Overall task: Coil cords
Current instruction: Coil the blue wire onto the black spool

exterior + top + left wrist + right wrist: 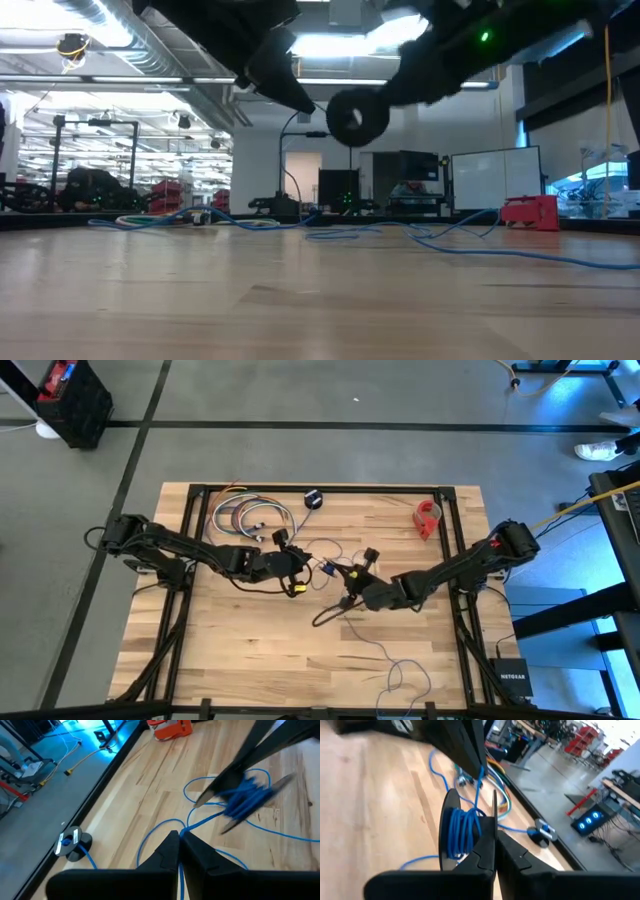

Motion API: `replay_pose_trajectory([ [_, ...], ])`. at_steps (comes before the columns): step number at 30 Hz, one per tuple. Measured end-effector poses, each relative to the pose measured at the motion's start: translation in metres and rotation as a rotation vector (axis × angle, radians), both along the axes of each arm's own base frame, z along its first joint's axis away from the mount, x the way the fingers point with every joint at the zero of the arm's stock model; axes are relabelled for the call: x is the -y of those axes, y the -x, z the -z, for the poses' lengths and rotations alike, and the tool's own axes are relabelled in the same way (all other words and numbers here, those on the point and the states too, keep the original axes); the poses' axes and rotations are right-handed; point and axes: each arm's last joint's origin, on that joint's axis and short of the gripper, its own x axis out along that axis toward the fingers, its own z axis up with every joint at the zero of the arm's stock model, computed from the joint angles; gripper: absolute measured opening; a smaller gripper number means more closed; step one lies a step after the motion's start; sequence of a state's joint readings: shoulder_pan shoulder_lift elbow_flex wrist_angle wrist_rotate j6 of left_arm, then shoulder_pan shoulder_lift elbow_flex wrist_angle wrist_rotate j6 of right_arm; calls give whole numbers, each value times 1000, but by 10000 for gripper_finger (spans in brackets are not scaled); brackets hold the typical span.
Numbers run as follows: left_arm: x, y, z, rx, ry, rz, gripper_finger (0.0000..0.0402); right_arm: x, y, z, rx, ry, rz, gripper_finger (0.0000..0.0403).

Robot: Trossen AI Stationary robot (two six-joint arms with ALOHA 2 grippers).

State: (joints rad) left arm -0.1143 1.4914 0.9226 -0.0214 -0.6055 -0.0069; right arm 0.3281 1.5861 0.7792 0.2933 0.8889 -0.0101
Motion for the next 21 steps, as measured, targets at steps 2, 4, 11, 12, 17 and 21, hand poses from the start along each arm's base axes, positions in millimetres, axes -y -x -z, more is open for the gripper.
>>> replay_pose_trajectory([
  [2,1,0,0,-4,-6,8,5,6,-3,7,-17,-5,17,5],
  [4,2,0,0,-8,-10,15,5,10,-6,13,-32,-13,30,5],
  [11,5,3,4,-69,-40,42,5,11,-8,21,-60,-9,38,5],
  [12,5,4,4,-84,-44,44,5,10,-7,21,-60,-8,36,5],
  [17,4,7,9,-149,-56,50,5,11,-7,22,-69,-6,36,5],
  [21,4,12,13,-223,-62,54,5,11,-7,22,-73,-7,33,5],
])
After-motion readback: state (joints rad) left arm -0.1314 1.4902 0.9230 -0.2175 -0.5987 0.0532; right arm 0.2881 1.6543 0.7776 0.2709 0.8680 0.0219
